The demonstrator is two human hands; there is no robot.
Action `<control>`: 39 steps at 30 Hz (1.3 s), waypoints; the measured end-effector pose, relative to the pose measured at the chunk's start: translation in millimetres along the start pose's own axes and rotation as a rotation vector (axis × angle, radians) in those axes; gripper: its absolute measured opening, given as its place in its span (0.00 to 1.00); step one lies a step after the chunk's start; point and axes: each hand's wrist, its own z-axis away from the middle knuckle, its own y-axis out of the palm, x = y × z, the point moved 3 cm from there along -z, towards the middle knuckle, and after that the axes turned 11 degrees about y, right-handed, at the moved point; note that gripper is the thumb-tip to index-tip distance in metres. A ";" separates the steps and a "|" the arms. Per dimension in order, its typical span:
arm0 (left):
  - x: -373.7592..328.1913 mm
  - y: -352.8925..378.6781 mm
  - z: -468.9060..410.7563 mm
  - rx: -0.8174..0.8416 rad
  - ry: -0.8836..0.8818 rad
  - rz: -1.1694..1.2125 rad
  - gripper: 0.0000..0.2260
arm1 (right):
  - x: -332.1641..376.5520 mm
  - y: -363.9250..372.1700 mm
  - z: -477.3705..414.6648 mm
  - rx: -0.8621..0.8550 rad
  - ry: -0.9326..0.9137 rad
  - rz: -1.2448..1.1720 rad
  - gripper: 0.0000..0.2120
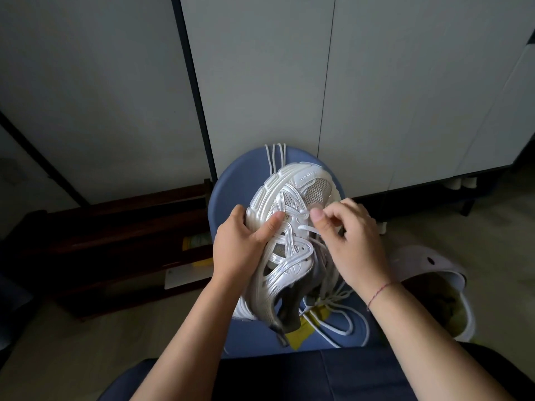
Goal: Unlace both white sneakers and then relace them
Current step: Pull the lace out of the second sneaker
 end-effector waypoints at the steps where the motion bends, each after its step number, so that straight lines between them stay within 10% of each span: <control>1: -0.3 1.1 0.2 0.002 0.002 0.004 0.29 | 1.2 2.6 1.8 0.007 -0.031 0.046 0.21; 9: 0.3 0.9 0.2 0.018 0.013 0.033 0.27 | -3.1 4.8 -2.0 0.010 -0.026 -0.057 0.17; 19: 9.4 -6.9 -6.2 -0.065 -0.019 0.097 0.24 | -40.0 -36.9 -25.5 -0.178 0.401 -0.307 0.11; 31: -0.3 -2.2 -0.6 -0.017 0.031 0.034 0.21 | 3.1 9.4 1.9 0.078 -0.062 0.056 0.16; 39: 3.9 -3.7 -4.0 -0.039 -0.005 0.099 0.25 | -14.9 -13.5 -10.2 0.014 0.285 -0.482 0.10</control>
